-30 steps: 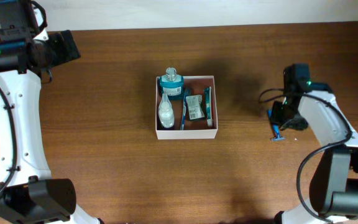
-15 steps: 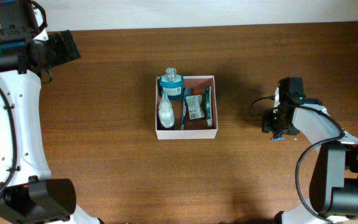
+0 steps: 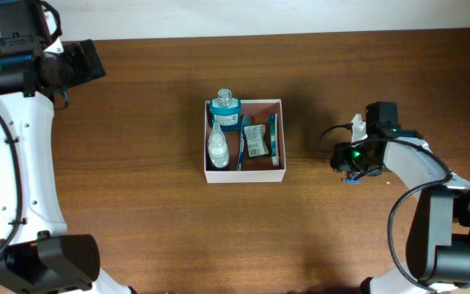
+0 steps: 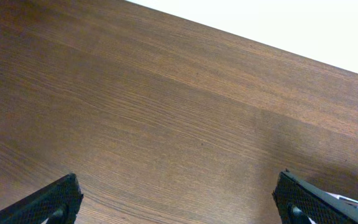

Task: Pack container
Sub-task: 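Lower right gripper and grasp the blue razor handle, then carry the razor into the pink box and lower it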

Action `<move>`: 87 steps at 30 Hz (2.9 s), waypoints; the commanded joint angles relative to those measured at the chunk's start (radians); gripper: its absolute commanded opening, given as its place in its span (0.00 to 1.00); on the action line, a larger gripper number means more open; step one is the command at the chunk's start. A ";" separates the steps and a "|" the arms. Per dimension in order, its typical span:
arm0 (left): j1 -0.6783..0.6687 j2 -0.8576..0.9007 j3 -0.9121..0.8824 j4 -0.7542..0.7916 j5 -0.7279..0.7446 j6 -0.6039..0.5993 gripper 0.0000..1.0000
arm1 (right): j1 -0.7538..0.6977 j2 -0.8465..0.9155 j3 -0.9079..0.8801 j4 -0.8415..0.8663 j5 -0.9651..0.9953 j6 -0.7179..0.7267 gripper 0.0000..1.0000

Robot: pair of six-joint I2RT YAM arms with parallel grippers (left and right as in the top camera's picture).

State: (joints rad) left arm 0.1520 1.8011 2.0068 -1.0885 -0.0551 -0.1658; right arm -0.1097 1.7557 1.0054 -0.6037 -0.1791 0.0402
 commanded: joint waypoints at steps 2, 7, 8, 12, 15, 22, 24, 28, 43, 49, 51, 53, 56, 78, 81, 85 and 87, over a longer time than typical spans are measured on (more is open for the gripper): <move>0.002 0.002 0.002 0.002 0.007 -0.005 1.00 | -0.002 0.003 -0.010 0.000 -0.019 -0.011 0.60; 0.002 0.002 0.002 0.002 0.008 -0.005 1.00 | -0.002 0.003 -0.010 -0.040 0.056 -0.002 0.39; 0.002 0.002 0.002 0.002 0.008 -0.005 1.00 | -0.002 0.003 -0.010 -0.043 0.060 -0.003 0.38; 0.002 0.002 0.002 0.002 0.007 -0.005 1.00 | -0.002 0.003 -0.010 -0.043 0.060 -0.003 0.31; 0.002 0.002 0.002 0.002 0.007 -0.005 1.00 | -0.002 0.003 -0.010 -0.043 0.060 -0.003 0.22; 0.002 0.002 0.002 0.002 0.008 -0.005 1.00 | -0.002 0.003 -0.010 -0.042 0.096 0.002 0.18; 0.002 0.002 0.002 0.002 0.007 -0.005 1.00 | -0.002 0.003 -0.010 -0.042 0.113 0.026 0.18; 0.002 0.002 0.002 0.002 0.008 -0.005 1.00 | -0.002 0.003 -0.010 -0.031 0.113 0.027 0.18; 0.002 0.002 0.002 0.002 0.008 -0.005 1.00 | -0.002 0.003 -0.014 -0.005 0.112 0.047 0.10; 0.002 0.002 0.002 0.002 0.007 -0.005 1.00 | -0.002 0.003 -0.014 -0.003 0.112 0.047 0.23; 0.002 0.002 0.002 0.002 0.008 -0.005 1.00 | -0.002 0.003 -0.014 -0.002 0.112 0.047 0.23; 0.002 0.002 0.002 0.002 0.007 -0.005 1.00 | -0.002 0.003 -0.014 -0.001 0.112 0.047 0.23; 0.002 0.002 0.002 0.002 0.007 -0.005 1.00 | -0.002 0.003 -0.014 -0.001 0.112 0.047 0.23; 0.002 0.002 0.002 0.002 0.007 -0.005 1.00 | 0.018 -0.028 0.149 -0.155 0.100 0.100 0.04; 0.002 0.002 0.002 0.002 0.008 -0.005 1.00 | 0.079 -0.117 0.307 -0.277 0.058 0.100 0.04; 0.002 0.002 0.002 0.002 0.008 -0.005 1.00 | 0.227 -0.207 0.480 -0.318 0.056 0.162 0.04; 0.002 0.002 0.002 0.002 0.007 -0.005 1.00 | 0.295 -0.212 0.490 -0.274 0.056 0.187 0.04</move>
State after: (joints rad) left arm 0.1520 1.8011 2.0068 -1.0885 -0.0551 -0.1658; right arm 0.0998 1.5677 1.4689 -0.8989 -0.1059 0.1730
